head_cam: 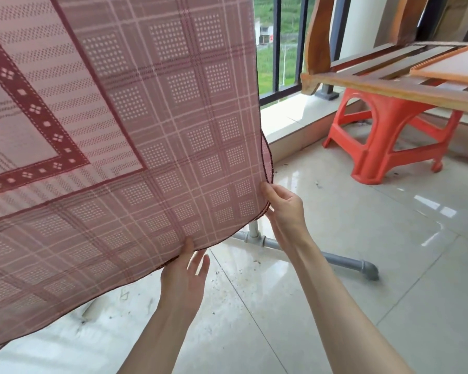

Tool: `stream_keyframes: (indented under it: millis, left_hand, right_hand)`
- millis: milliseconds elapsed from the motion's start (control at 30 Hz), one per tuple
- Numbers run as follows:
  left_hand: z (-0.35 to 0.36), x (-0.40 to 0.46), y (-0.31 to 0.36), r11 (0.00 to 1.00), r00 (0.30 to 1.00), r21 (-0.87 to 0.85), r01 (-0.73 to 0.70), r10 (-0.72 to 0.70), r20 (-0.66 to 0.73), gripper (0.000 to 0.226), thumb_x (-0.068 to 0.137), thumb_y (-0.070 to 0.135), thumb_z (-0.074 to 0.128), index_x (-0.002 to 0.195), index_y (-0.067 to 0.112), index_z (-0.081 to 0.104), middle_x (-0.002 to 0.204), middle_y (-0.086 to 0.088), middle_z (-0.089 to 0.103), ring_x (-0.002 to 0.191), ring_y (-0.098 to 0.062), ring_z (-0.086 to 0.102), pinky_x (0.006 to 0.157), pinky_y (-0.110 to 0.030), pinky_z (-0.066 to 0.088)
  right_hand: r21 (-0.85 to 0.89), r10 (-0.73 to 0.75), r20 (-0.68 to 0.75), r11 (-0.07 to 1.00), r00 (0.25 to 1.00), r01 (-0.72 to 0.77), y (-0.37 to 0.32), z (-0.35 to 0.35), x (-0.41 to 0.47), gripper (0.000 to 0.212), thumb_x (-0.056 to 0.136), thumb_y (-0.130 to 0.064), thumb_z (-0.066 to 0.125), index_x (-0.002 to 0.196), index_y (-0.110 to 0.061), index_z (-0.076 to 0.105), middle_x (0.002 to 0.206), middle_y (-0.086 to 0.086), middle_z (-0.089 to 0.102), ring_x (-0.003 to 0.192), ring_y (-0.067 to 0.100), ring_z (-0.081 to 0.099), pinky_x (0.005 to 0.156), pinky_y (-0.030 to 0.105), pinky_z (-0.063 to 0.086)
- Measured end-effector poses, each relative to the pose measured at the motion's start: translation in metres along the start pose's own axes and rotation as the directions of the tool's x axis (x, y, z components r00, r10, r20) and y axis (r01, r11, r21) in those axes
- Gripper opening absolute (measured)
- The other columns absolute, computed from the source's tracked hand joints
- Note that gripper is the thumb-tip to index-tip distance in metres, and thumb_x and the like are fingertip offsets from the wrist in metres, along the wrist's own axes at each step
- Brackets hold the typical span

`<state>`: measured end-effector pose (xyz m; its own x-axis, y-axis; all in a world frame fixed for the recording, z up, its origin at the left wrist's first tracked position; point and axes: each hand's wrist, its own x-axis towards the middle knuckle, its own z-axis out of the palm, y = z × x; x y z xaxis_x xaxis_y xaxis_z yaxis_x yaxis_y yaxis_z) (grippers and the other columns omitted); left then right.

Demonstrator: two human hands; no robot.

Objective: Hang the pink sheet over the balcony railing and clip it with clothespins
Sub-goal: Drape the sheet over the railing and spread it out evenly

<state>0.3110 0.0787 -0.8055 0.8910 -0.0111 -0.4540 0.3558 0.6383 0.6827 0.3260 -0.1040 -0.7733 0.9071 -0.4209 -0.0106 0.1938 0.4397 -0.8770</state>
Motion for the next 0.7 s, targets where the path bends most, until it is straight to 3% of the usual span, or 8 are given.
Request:
stream_keyframes:
  millis: [100, 233, 367, 533, 700]
  left_hand:
    - [-0.004, -0.002, -0.002, 0.999, 0.999, -0.048, 0.018, -0.016, 0.052, 0.016, 0.083, 0.024, 0.063, 0.099, 0.021, 0.063, 0.105, 0.006, 0.066, 0.102, -0.012, 0.060, 0.075, -0.028, 0.048]
    - [-0.016, -0.004, 0.000, 0.984, 0.999, -0.181, 0.010, -0.001, 0.053, 0.010, 0.077, 0.027, 0.066, 0.083, 0.019, 0.067, 0.084, 0.008, 0.069, 0.100, -0.012, 0.059, 0.073, -0.029, 0.049]
    - [-0.034, -0.005, 0.003, 0.963, 0.999, -0.264, -0.049, 0.048, -0.008, 0.013, 0.078, 0.028, 0.065, 0.069, 0.023, 0.074, 0.079, 0.011, 0.068, 0.097, -0.010, 0.059, 0.071, -0.026, 0.051]
    - [-0.047, -0.007, 0.001, 0.979, 0.993, -0.169, -0.115, 0.113, -0.019, 0.021, 0.081, 0.033, 0.061, 0.066, 0.025, 0.073, 0.079, 0.013, 0.071, 0.093, -0.010, 0.062, 0.075, -0.025, 0.049]
    - [-0.046, -0.010, 0.000, 0.979, 0.976, -0.087, -0.184, 0.171, -0.136, 0.011, 0.081, 0.025, 0.063, 0.080, 0.015, 0.067, 0.082, 0.004, 0.072, 0.092, -0.017, 0.066, 0.077, -0.027, 0.047]
  right_hand:
    - [-0.060, -0.017, -0.020, 0.998, 1.000, 0.015, 0.001, -0.003, 0.004, 0.021, 0.091, -0.012, 0.056, 0.074, -0.012, 0.067, 0.063, -0.008, 0.070, 0.059, 0.005, 0.063, 0.067, 0.027, 0.050]
    - [-0.103, -0.018, -0.042, 0.995, 0.999, 0.013, -0.002, -0.007, 0.013, 0.024, 0.091, -0.014, 0.056, 0.069, -0.014, 0.067, 0.064, -0.004, 0.069, 0.062, 0.011, 0.060, 0.068, 0.029, 0.049]
    - [-0.066, 0.016, -0.030, 0.998, 0.999, -0.018, -0.003, -0.006, 0.021, 0.023, 0.092, -0.014, 0.055, 0.071, -0.011, 0.065, 0.060, -0.006, 0.070, 0.057, 0.007, 0.062, 0.059, 0.019, 0.050]
    - [0.022, 0.058, -0.038, 0.998, 0.998, -0.057, 0.000, 0.000, 0.025, 0.022, 0.092, -0.012, 0.055, 0.070, -0.009, 0.059, 0.054, -0.008, 0.068, 0.050, 0.003, 0.061, 0.052, 0.015, 0.049]
    - [0.039, 0.085, -0.041, 0.996, 0.996, -0.083, -0.003, 0.005, 0.027, 0.022, 0.093, -0.012, 0.054, 0.071, -0.008, 0.057, 0.053, -0.007, 0.067, 0.049, 0.004, 0.060, 0.051, 0.017, 0.049]
